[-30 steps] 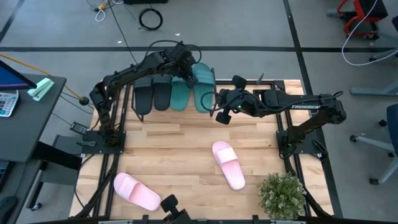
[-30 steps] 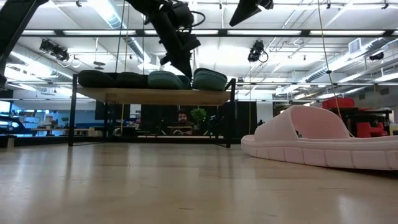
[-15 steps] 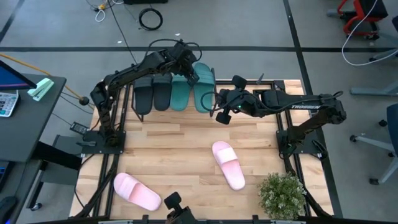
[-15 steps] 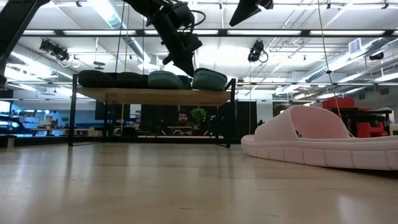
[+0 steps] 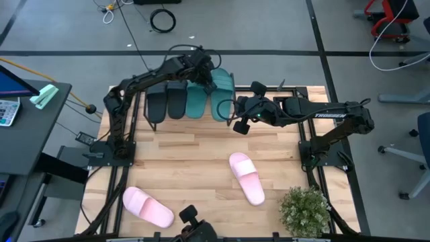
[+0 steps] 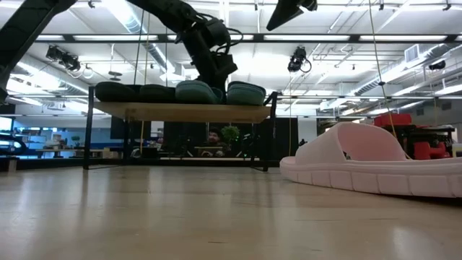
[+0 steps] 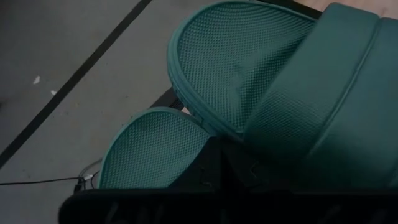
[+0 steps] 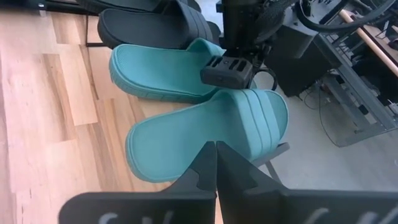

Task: Pick and place slides into the shelf
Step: Put the green slipper on the shelf

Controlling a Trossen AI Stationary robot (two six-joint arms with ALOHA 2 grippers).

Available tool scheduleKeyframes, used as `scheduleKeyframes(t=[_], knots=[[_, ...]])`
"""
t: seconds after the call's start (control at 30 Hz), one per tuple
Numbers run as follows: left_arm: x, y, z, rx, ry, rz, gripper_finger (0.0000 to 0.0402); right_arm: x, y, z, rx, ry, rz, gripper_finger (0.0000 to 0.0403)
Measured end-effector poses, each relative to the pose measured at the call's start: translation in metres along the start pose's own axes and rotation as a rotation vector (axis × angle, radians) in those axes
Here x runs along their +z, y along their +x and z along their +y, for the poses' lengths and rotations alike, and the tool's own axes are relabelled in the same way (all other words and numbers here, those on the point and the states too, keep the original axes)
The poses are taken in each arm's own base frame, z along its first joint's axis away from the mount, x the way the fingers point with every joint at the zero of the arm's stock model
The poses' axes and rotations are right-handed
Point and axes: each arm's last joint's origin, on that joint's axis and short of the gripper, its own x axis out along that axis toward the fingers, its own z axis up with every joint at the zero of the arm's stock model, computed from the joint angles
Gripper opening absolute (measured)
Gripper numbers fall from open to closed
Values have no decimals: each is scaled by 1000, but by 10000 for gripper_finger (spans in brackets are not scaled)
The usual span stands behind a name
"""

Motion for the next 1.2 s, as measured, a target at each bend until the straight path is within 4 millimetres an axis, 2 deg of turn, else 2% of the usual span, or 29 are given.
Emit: scheduleKeyframes(t=[0.33, 0.63, 1.0, 1.1, 1.2], knots=[[17, -31, -3, 16, -1, -90, 1, -1, 0, 0, 0, -4, 5, 2], [15, -29, -10, 7, 10, -91, 1, -1, 0, 0, 0, -3, 7, 2], [-9, -1, -8, 18, 7, -44, 1, -1, 0, 0, 0, -2, 7, 2], [-9, -2, -8, 14, 13, -34, 1, -1, 0, 0, 0, -2, 7, 3], [-3, -10, -7, 14, 12, -49, 1, -1, 0, 0, 0, -2, 7, 5]])
